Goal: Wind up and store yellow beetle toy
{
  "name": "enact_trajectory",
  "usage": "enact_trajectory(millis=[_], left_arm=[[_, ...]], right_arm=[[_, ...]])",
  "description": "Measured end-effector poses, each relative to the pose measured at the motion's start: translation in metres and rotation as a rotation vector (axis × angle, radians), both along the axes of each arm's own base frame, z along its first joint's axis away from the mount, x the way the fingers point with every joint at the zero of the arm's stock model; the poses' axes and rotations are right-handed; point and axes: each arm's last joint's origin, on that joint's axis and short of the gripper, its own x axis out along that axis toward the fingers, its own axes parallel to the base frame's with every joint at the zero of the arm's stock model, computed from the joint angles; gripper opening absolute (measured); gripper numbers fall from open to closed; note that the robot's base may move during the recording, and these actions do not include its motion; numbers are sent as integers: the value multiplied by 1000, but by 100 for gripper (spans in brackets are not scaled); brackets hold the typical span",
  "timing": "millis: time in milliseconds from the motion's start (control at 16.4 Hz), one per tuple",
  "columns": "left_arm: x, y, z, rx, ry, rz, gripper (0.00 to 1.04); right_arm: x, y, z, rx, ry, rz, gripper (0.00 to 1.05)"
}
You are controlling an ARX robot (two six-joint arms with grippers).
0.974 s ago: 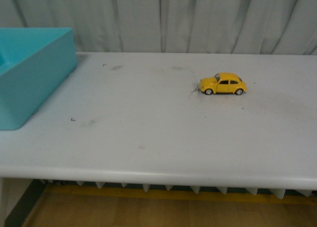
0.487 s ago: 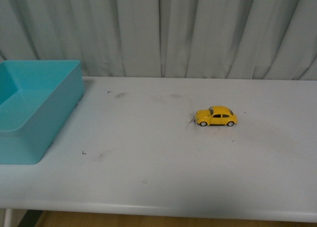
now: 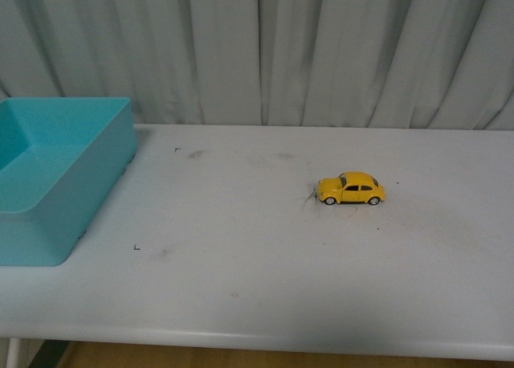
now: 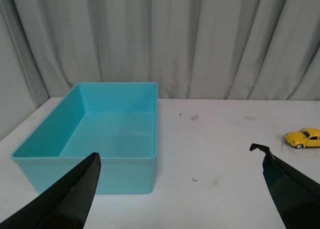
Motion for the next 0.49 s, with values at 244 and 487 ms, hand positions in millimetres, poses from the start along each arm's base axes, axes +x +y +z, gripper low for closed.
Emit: enact_trajectory(millis=[244,487], left_arm=[[0,0,0,0,0,0,98],[0,0,0,0,0,0,98]], right_arm=[[0,0,0,0,-1,0,98],[0,0,0,0,0,0,98]])
